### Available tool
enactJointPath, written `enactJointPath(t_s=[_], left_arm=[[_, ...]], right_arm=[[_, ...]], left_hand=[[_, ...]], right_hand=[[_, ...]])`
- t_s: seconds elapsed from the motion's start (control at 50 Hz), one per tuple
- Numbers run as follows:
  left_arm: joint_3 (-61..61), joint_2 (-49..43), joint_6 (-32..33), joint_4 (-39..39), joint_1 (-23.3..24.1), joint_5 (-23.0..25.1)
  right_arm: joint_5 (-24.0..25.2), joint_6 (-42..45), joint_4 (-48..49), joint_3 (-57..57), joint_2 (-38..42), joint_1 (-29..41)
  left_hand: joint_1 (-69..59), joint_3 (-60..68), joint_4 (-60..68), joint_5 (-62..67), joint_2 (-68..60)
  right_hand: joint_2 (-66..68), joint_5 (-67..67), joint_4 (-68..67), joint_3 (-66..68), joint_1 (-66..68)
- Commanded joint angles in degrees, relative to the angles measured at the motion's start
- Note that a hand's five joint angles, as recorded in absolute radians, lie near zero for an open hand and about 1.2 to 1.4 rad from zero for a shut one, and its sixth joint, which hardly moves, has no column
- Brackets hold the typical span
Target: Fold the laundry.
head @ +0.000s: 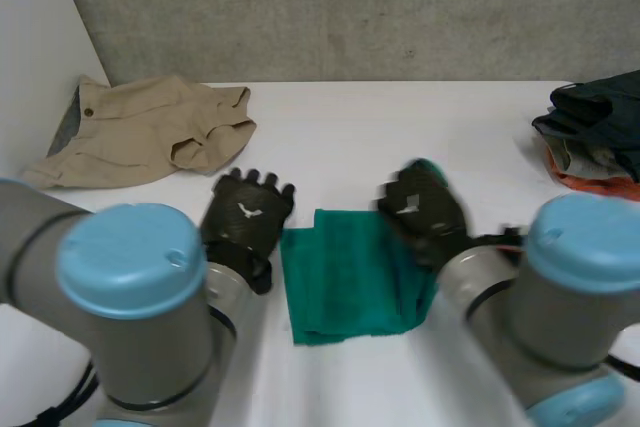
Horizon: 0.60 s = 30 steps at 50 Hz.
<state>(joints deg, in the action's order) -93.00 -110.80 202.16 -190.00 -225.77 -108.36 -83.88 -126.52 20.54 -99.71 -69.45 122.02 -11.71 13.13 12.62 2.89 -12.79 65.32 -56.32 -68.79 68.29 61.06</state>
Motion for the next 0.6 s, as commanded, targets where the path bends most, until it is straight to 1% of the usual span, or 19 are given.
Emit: enactJointPath(t_s=[0.02, 0.04, 0.06, 0.12, 0.14, 0.2, 0.26, 0.28, 0.3, 0.32, 0.34, 0.36, 0.4, 0.42, 0.44, 0.48, 0.54, 0.58, 0.6], left_arm=[[-4.38, 5.68, -0.02, -0.46, -7.56, 0.78], [-4.65, 5.77, -0.02, -0.46, -8.19, 0.78], [-4.91, 5.77, -0.02, -0.55, -8.54, 0.78], [-5.00, 5.60, -0.10, -0.81, -8.98, 0.78], [-4.83, 5.60, -0.19, -0.90, -8.98, 0.78], [-3.68, 5.51, -0.80, -2.04, -9.07, 0.78], [-1.50, 5.33, -1.77, -4.67, -8.63, 0.87], [-0.88, 5.25, -2.12, -5.38, -8.46, 1.04], [-0.17, 5.07, -2.39, -6.08, -8.19, 1.30], [0.53, 4.81, -2.74, -6.61, -7.76, 1.74], [2.36, 4.02, -3.44, -7.40, -6.45, 3.40], [3.25, 3.58, -3.79, -7.58, -5.82, 4.28], [5.97, 2.09, -5.10, -7.58, -3.64, 7.35], [6.86, 1.47, -5.63, -7.41, -2.93, 8.07], [7.65, 0.77, -6.34, -7.32, -2.22, 8.68], [9.93, -1.86, -8.61, -6.97, 0.06, 9.21], [11.87, -4.41, -10.38, -5.39, 1.82, 8.69], [13.36, -7.23, -11.70, -2.32, 2.88, 7.73], [13.98, -8.63, -12.23, -0.83, 3.06, 6.76]], right_arm=[[5.47, 9.79, 3.72, 0.93, 6.43, 13.32], [6.70, 10.41, 3.71, 0.84, 7.30, 13.77], [9.06, 11.20, 3.54, 0.49, 8.62, 13.94], [11.89, 10.95, 4.24, -0.57, 8.98, 13.86], [12.24, 10.16, 4.42, -0.66, 8.64, 13.86], [11.20, 6.92, 4.16, -0.57, 7.23, 13.51], [11.28, -2.91, 3.71, -2.15, 0.04, 9.65], [11.28, -6.77, 3.71, -2.67, -2.07, 8.16], [10.84, -15.33, 3.63, -3.64, -5.83, 5.62], [10.84, -19.68, 3.54, -3.99, -7.17, 4.29], [10.93, -23.82, 3.45, -4.26, -8.23, 2.97], [10.93, -31.51, 2.41, -4.17, -9.64, 0.52], [11.10, -38.15, 0.04, -3.91, -10.44, -1.51], [11.19, -40.45, -1.80, -3.56, -10.79, -2.57], [11.45, -43.34, -6.09, -2.51, -11.31, -4.93], [11.80, -44.59, -10.07, -1.10, -11.32, -7.31], [12.51, -44.95, -16.84, 1.80, -8.87, -9.87], [13.12, -44.78, -19.13, 3.46, -6.06, -9.79], [13.56, -44.43, -20.96, 5.74, -3.00, -9.78]], left_hand=[[-1.54, 0.11, 0.62, 0.35, -0.45], [-1.54, 0.11, 0.62, 0.35, -0.45], [-1.37, -0.06, 0.45, 0.19, -0.29], [-1.37, -0.06, 0.45, 0.19, -0.28], [-1.37, -0.06, 0.45, 0.19, -0.28], [-0.86, -0.56, -0.05, -0.32, 0.22], [-1.20, -0.23, 0.28, 0.01, -0.11], [-1.20, -0.23, 0.28, 0.02, -0.12], [-1.20, -0.23, 0.29, 0.02, -0.12], [-1.20, -0.23, 0.29, 0.02, -0.12], [-1.37, -0.06, 0.45, 0.18, -0.28], [-1.54, 0.11, 0.62, 0.35, -0.45], [-1.71, 0.28, 0.79, 0.52, -0.62], [-1.87, 0.44, 0.96, 0.69, -0.79], [-1.87, 0.45, 0.96, 0.69, -0.79], [-2.71, 1.28, 1.79, 1.52, -1.62], [-3.22, 1.79, 2.30, 2.04, -2.13], [-3.22, 1.79, 2.30, 2.04, -2.13], [-3.05, 1.62, 2.14, 1.87, -1.97]], right_hand=[[14.68, -13.68, -11.21, 11.71, 18.94], [14.68, -13.68, -11.21, 11.71, 18.94], [12.24, -11.24, -8.77, 9.27, 16.50], [-27.50, 28.50, 30.98, -30.47, -23.24], [-55.32, 56.32, 58.79, -58.29, -51.06], [-55.32, 56.32, 58.79, -58.29, -51.06], [-55.32, 56.32, 58.79, -58.29, -51.06], [-55.32, 56.32, 58.79, -58.29, -51.06], [-55.32, 56.32, 58.79, -58.29, -51.06], [-55.32, 56.32, 58.79, -58.29, -51.06], [-55.32, 56.32, 58.79, -58.29, -51.06], [-55.32, 56.32, 58.79, -58.29, -51.06], [-55.32, 56.32, 58.79, -58.29, -51.06], [-55.32, 56.32, 58.79, -58.29, -51.06], [-55.32, 56.32, 58.79, -58.29, -51.06], [-55.32, 56.32, 58.79, -58.29, -51.06], [-55.32, 56.32, 58.79, -58.29, -51.06], [-55.32, 56.32, 58.79, -58.29, -51.06], [-55.32, 56.32, 58.79, -58.29, -51.06]])
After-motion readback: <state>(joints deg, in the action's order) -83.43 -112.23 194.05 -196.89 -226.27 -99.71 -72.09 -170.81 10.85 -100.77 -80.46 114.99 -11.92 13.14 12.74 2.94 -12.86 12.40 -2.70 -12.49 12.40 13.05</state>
